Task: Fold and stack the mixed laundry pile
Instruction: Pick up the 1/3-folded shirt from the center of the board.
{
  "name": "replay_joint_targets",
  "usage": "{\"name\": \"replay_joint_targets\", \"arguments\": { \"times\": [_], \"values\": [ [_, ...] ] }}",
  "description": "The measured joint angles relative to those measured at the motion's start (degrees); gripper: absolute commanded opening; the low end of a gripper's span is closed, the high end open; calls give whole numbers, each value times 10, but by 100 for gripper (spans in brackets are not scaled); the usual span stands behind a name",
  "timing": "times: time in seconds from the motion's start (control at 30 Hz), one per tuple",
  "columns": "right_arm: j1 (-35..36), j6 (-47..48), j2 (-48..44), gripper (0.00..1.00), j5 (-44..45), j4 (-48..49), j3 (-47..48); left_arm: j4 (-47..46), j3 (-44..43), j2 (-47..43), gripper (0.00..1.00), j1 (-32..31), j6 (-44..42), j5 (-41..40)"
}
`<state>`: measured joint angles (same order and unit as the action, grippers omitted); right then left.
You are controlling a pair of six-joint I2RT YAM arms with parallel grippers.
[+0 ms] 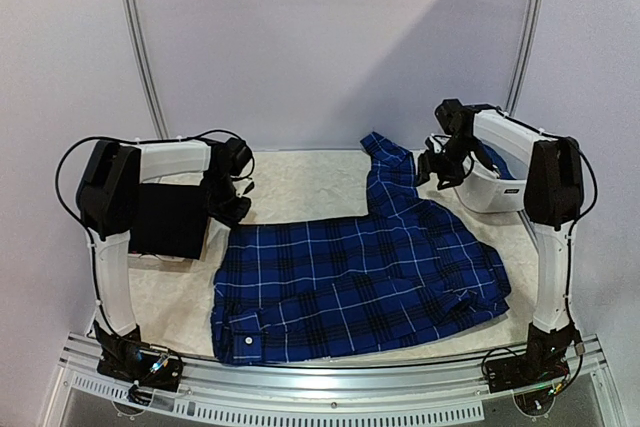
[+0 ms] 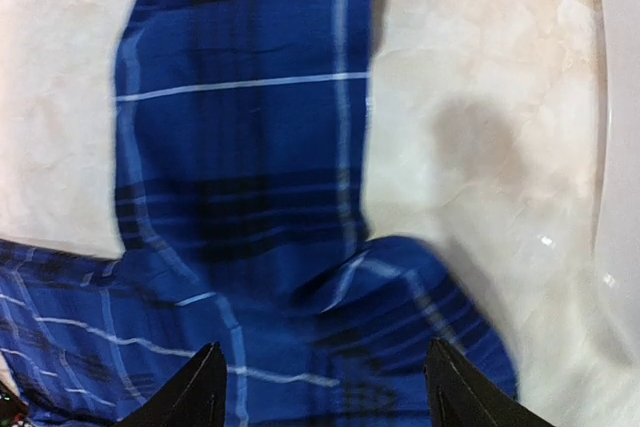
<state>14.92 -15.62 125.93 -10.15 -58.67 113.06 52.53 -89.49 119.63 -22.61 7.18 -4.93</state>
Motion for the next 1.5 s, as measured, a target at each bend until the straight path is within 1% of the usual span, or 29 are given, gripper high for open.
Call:
{"name": "replay_joint_targets", "arguments": {
  "times": [0.17, 0.43, 0.7, 0.77, 0.87, 0.9, 1.03, 1.27, 1.37, 1.5],
  "values": [
    [-24, 49, 74, 68, 4, -14, 53, 14, -30, 9, 0, 0, 1, 0],
    [-24, 106, 137, 65, 33, -26, 95, 36, -71, 47, 0, 4, -1, -6],
    [-24, 128, 161, 50, 28, -24, 112, 54, -83, 56, 0, 28, -5, -18],
    [-24, 131, 162, 46, 13, -23, 112, 56, -83, 56, 0, 36, -10, -18],
    [-24, 134, 163, 43, -7, -19, 112, 57, -83, 56, 0, 42, -15, -19],
    [-24, 135, 164, 44, -12, -17, 112, 57, -83, 56, 0, 43, -16, -19],
    [-25, 133, 169, 51, -43, -11, 118, 66, -95, 65, 0, 43, -20, -18],
    [-26, 127, 171, 56, -128, 26, 108, 74, -115, 82, 0, 43, -25, -16],
    [-30, 124, 166, 56, -170, 55, 88, 77, -121, 84, 0, 43, -26, -15],
    [-35, 131, 162, 50, -214, 74, 67, 80, -124, 84, 0, 43, -26, -12]
  ]
}}
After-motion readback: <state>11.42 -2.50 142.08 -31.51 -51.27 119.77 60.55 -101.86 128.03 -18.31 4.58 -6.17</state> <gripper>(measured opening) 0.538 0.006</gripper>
